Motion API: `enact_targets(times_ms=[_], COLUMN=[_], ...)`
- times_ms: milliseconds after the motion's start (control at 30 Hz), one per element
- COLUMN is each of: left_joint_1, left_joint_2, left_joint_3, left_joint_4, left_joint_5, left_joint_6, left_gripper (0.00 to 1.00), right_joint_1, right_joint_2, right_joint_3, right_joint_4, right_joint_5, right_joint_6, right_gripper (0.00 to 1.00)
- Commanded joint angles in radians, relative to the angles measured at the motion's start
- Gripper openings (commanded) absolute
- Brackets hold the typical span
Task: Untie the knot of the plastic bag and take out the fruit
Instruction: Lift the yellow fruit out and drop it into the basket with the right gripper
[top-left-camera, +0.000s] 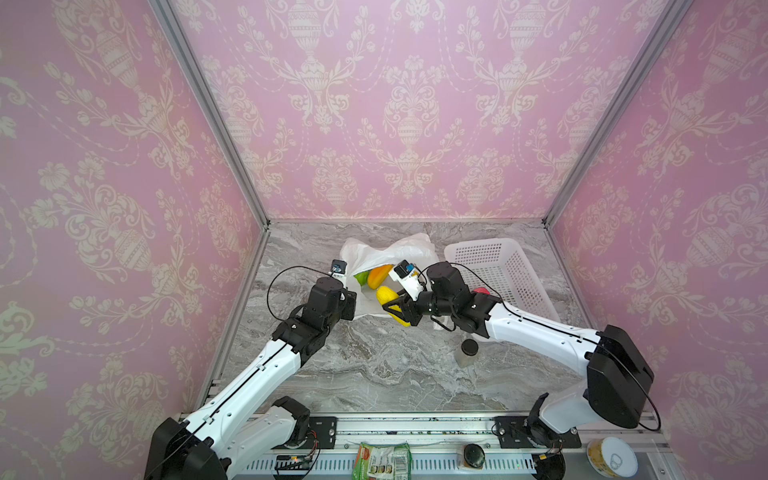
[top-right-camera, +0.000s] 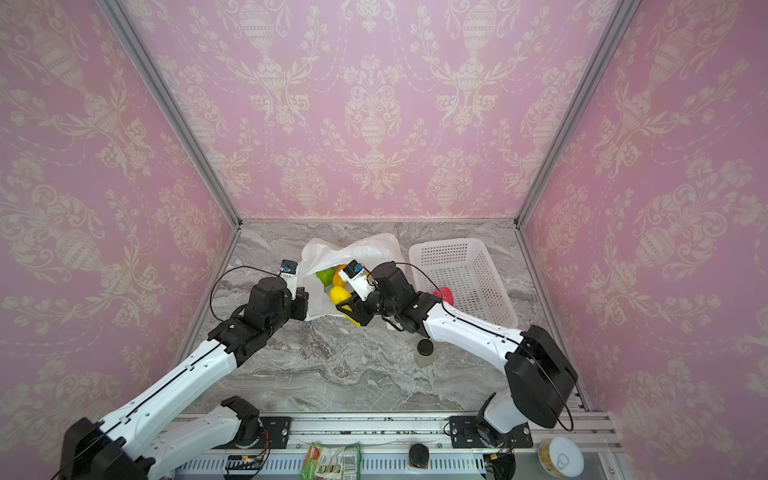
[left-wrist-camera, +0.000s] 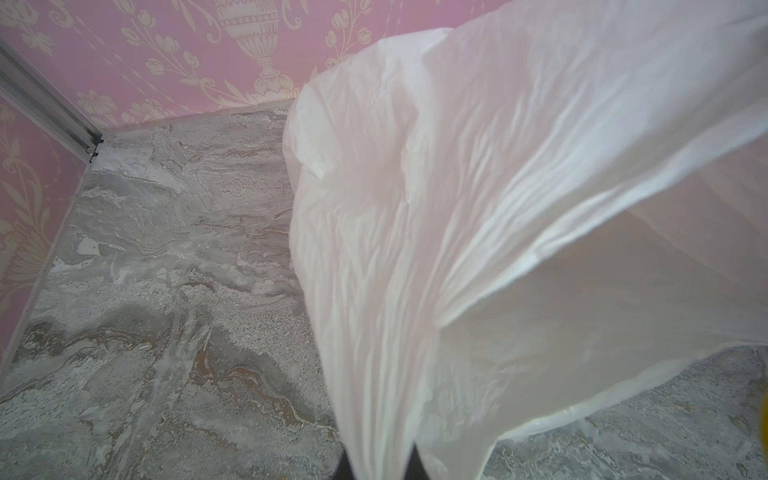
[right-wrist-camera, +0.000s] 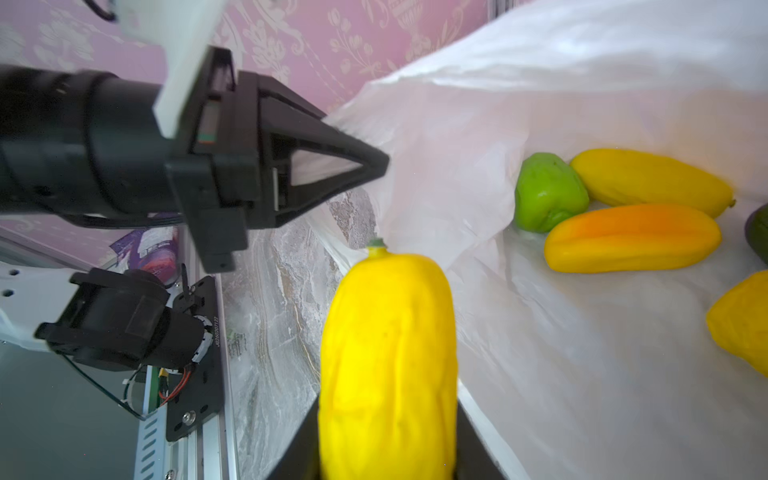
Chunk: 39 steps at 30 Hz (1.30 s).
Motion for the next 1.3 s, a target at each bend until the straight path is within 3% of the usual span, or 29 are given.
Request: enact_targets(times_ms=[0, 200, 400, 567, 633, 833, 1000, 1167, 1267], left_joint_1=[0.003, 0.003, 0.003, 0.003, 0.003, 0.004, 0.003, 0.003, 0.003], left_joint_2=[-0.001, 0.010, 0.006, 0.017, 0.017, 0.008, 0.015, 0.007, 0.017], left_joint_3=[0.012, 0.012, 0.011, 0.011, 0.011, 0.011, 0.011, 0.011, 0.011], left_joint_4=[-0.002, 0.000, -0.001, -0.001, -0.007, 0.002, -0.004, -0.002, -0.001], left_joint_5=[-0.016, -0.015, -0.016, -0.016, -0.018, -0.017, -0.020, -0.020, -0.020], left_joint_6=[-0.018, -0.018, -0.019, -0.017, -0.018, -0.018, -0.017, -0.014, -0.017], left_gripper=[0.00, 0.00, 0.00, 0.00, 0.00, 0.00, 0.00, 0.00, 0.00], right_joint_1=[-0.016, -0.099, -0.178, -0.302, -0.388, -0.611, -0.649, -0.676, -0.692], right_joint_2=[-0.099, -0.319, -0.537, -0.563, -0.534, -0.296, -0.046, 0.089, 0.101], right_joint_3=[-0.052, -0.203, -0.334, -0.337, -0.339, -0.318, -0.260, -0.221, -0.244], right_joint_4=[0.103, 0.209, 0.180, 0.006, -0.052, -0.088, -0.038, -0.029, 0.002], right_joint_5=[-0.043, 0.075, 0.420, 0.683, 0.680, 0.497, 0.406, 0.389, 0.389], right_joint_6=[0.055, 0.147, 0.181, 0.294, 0.376, 0.520, 0.508, 0.516, 0.522], right_gripper=[0.09, 0.09, 0.11, 0.12, 0.12, 0.14, 0.16, 0.18, 0.35])
